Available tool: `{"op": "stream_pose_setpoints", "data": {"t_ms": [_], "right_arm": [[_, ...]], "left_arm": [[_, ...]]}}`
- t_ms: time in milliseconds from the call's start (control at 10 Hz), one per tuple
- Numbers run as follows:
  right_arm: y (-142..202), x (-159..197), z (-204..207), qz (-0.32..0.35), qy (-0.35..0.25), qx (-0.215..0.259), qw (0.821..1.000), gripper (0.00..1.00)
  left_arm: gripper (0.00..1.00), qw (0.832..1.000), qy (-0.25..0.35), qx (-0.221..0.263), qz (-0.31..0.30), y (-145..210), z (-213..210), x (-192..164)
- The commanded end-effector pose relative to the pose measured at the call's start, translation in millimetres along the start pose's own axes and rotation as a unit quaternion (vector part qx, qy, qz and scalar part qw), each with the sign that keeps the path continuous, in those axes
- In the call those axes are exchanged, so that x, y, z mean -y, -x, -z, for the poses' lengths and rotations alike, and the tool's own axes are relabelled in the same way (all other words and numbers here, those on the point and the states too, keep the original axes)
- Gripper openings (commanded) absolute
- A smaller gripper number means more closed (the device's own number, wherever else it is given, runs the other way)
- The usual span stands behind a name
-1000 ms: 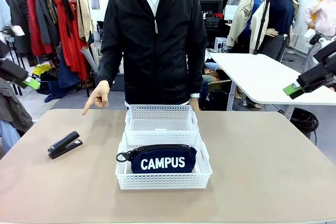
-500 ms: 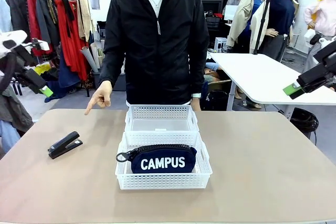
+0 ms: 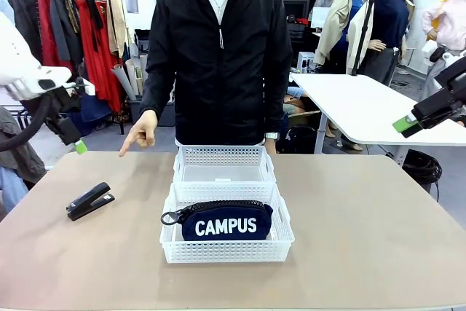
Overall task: Distribute items into two baskets.
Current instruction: Pick up the Stapler that the person points to.
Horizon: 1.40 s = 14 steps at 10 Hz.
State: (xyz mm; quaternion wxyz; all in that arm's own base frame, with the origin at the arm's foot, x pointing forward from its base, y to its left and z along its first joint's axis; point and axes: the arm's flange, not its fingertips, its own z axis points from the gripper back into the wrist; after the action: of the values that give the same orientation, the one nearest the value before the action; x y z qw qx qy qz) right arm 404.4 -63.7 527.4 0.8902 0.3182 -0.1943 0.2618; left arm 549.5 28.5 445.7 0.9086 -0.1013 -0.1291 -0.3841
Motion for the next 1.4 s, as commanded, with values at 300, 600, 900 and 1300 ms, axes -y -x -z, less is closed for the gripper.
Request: {"op": "stream_pose_setpoints", "data": {"t_ms": [300, 600, 900, 1300], "right_arm": [[-1, -2, 0, 0.004, 0.000, 0.001, 1.000, 1.00], [-1, -2, 0, 0.004, 0.000, 0.001, 1.000, 1.00], [-1, -2, 0, 0.004, 0.000, 0.001, 1.000, 1.00], [-1, -2, 0, 0.004, 0.000, 0.001, 1.000, 1.00]], "left_arm": [[1.00, 0.997, 0.000, -0.061, 0.040, -10, 41, 7], [1.00, 0.994, 0.024, -0.094, 0.058, -13, 63, 20], [1.00, 0.989, 0.034, -0.130, 0.058, -6, 86, 24], [1.00, 0.986, 0.046, -0.148, 0.056, 11, 109, 33]]}}
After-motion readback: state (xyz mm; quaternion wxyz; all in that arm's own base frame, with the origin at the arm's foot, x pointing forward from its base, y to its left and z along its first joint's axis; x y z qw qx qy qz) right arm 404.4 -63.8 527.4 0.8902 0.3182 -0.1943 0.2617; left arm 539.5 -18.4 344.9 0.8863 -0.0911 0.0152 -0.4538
